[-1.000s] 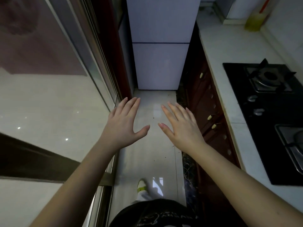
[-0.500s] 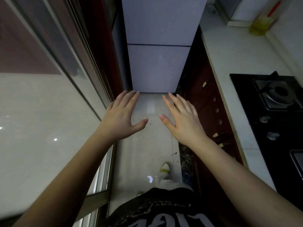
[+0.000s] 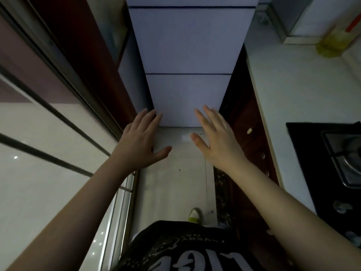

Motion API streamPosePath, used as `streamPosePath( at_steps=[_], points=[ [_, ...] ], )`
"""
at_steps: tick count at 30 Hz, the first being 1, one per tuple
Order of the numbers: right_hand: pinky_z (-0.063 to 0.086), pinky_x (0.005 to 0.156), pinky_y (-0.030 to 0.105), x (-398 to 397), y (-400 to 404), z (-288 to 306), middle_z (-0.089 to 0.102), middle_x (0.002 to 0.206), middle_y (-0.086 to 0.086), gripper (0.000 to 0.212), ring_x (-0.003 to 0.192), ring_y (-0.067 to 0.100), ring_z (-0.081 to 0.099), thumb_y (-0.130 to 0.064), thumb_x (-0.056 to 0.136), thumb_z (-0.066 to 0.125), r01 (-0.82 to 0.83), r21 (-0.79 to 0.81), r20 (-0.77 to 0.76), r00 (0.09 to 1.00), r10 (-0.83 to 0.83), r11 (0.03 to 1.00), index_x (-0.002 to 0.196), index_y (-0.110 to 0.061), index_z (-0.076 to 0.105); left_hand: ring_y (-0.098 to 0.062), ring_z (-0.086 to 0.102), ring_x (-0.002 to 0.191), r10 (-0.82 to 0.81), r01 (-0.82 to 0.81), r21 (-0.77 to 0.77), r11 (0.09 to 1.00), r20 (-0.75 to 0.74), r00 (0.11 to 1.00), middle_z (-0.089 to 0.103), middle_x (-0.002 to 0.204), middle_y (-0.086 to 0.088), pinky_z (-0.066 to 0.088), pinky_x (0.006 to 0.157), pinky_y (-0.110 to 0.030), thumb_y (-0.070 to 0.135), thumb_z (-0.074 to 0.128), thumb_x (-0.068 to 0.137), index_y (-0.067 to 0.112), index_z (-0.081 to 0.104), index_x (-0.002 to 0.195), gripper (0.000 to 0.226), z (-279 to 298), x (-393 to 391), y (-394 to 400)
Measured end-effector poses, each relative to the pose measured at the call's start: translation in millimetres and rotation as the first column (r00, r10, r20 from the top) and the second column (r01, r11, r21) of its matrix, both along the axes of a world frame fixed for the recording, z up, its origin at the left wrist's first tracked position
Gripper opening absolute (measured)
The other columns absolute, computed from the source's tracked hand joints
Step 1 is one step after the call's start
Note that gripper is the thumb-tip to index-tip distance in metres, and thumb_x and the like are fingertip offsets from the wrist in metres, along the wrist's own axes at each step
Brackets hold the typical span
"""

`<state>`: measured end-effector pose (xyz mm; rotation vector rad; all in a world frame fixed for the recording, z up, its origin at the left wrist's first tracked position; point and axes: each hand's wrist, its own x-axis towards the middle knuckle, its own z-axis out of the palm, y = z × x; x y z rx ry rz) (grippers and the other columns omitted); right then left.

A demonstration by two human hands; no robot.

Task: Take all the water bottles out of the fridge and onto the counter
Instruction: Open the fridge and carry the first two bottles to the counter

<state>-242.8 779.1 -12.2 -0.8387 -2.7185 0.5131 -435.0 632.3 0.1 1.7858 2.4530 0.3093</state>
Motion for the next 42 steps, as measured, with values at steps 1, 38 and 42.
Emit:
streamPosePath(
  at_steps=[1,38,42],
  points=[
    [0.005,0.114,0.032,-6.3,15.1,2.2,0.010,0.163,0.003,0.069,0.150,0.020,0.004,-0.061,0.096,0.026,0.002,-0.010,-0.020,1.000,-0.002,1.000,0.155,-0.027,0.013,-0.027,0.011,0.151,-0.005,0.005,0.002,1.000,-0.004,1.000,0.024,0.162,-0.006,0.029,0.112,-0.053,0.074,0.035,0.077,0.018,0.021,0.156,0.097,2.5,-5.2,12.0],
    [0.024,0.116,0.039,-294.4,277.4,2.7,0.029,0.157,0.009,0.067,0.146,0.025,0.024,-0.057,0.099,0.029,-0.099,0.127,-0.093,0.989,0.112,0.987,0.152,-0.016,0.027,-0.025,0.015,0.150,0.077,-0.080,0.061,0.995,0.051,0.996,0.026,0.160,-0.006,0.032,0.114,-0.051,0.071,0.037,0.082,0.016,0.019,0.155,0.094,-8.2,-277.5,264.0],
    [0.024,0.117,0.039,-312.1,318.5,-0.6,0.030,0.157,0.008,0.066,0.146,0.026,0.025,-0.055,0.099,0.033,-0.171,0.188,-0.135,0.971,0.198,0.967,0.151,-0.015,0.028,-0.027,0.019,0.149,0.125,-0.126,0.046,0.991,0.027,0.992,0.028,0.159,-0.008,0.033,0.114,-0.052,0.072,0.038,0.081,0.016,0.021,0.155,0.094,-5.4,-285.0,298.0]
  ],
)
